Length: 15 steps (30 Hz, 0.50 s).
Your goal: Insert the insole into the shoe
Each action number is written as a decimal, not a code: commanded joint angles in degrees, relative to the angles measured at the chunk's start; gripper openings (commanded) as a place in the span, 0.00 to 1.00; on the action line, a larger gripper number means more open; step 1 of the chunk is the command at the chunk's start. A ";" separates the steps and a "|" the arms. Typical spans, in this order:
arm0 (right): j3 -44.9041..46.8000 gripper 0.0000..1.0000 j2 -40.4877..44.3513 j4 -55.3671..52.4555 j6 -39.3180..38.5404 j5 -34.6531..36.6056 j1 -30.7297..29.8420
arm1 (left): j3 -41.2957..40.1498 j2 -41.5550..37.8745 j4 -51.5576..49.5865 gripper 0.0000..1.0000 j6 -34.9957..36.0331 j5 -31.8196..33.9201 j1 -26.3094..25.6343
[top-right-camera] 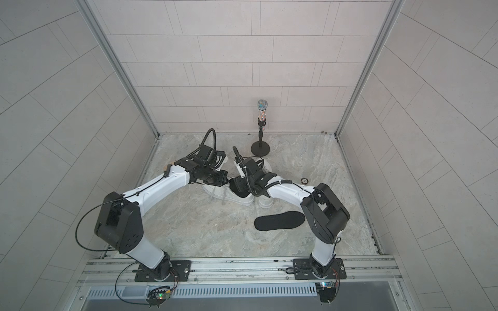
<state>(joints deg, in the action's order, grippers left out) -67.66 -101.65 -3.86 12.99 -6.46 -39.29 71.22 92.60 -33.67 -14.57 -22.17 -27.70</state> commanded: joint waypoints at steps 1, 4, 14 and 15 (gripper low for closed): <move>-2.82 0.63 -3.40 1.64 -1.54 -2.04 0.35 | 2.78 0.21 2.34 0.00 3.30 -5.07 -0.07; -5.53 0.62 -6.69 1.27 -1.41 -4.60 0.27 | 3.02 0.05 3.20 0.00 5.04 -5.74 -0.13; -8.15 0.63 -12.17 -3.29 -2.25 -6.05 0.17 | -0.66 -4.22 10.20 0.00 4.21 -7.07 -0.09; -8.51 0.64 -12.05 -3.89 -2.16 -6.02 0.14 | -0.89 -4.32 10.14 0.00 4.15 -6.01 0.00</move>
<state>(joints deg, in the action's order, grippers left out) -74.91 -111.87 -5.69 12.08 -11.18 -38.20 70.28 91.98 -31.00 -10.87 -24.38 -27.00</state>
